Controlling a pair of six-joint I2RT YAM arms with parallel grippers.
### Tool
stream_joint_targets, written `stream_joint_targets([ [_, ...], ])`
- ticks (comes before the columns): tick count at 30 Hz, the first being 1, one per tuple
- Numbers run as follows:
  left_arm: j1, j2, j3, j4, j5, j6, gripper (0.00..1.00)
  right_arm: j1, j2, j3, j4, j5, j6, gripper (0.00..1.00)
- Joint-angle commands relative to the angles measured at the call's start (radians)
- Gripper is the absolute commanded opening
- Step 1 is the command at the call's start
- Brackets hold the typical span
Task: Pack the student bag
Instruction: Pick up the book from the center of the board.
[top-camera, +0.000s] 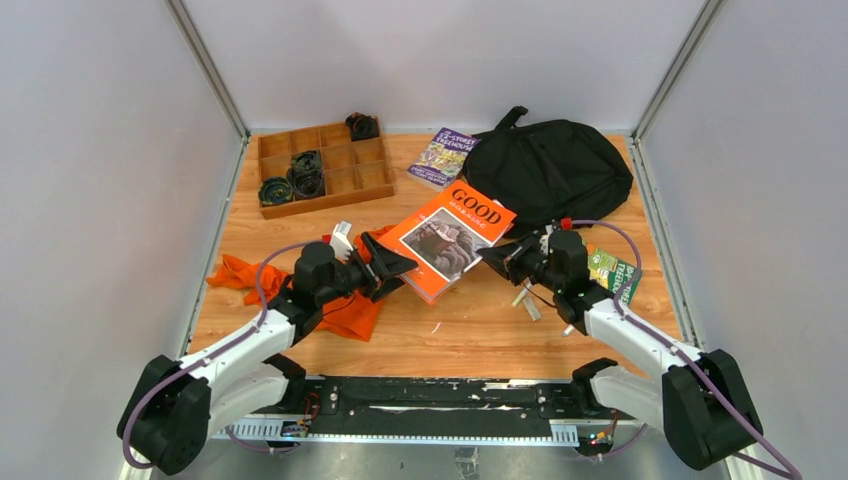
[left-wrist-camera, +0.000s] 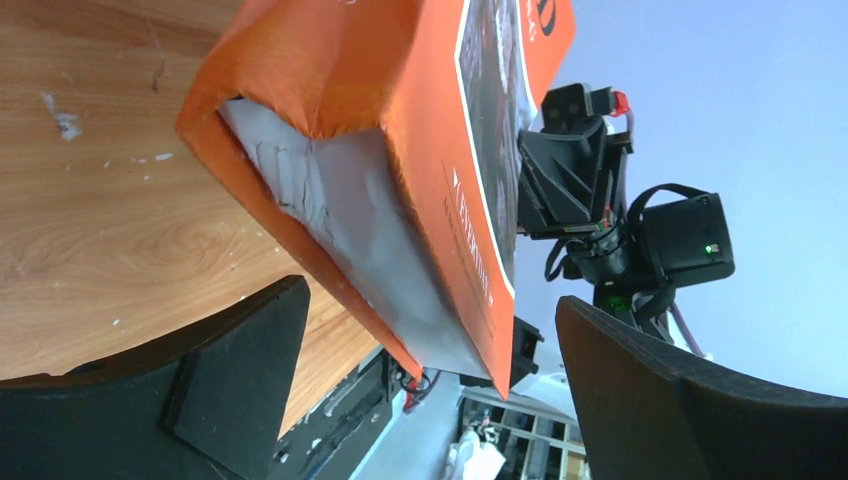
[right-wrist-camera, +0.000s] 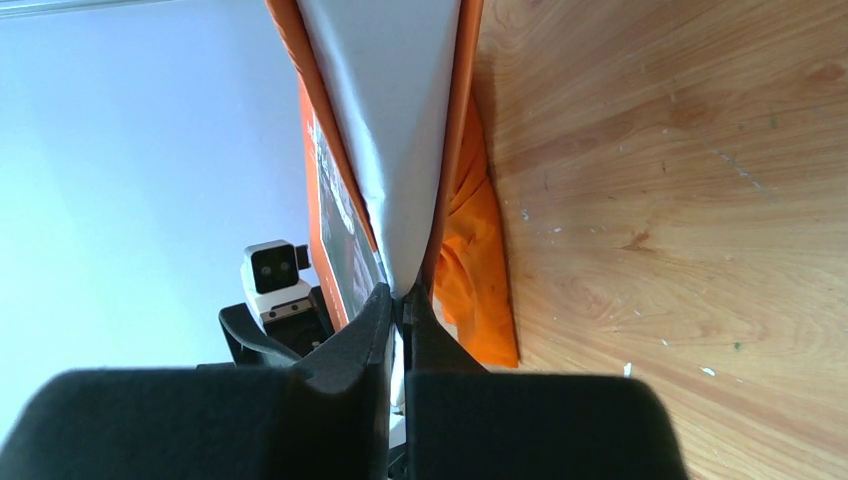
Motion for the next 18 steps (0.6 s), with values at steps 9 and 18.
stream_joint_targets([
  [9, 0.007, -0.006, -0.015, 0.100, -0.036, 0.026, 0.96, -0.007, -0.019, 0.030, 0.056, -0.090, 0.047, 0.00],
  [18, 0.007, 0.123, 0.064, 0.179, -0.066, 0.018, 0.72, 0.049, -0.041, 0.033, -0.018, -0.053, 0.019, 0.00],
])
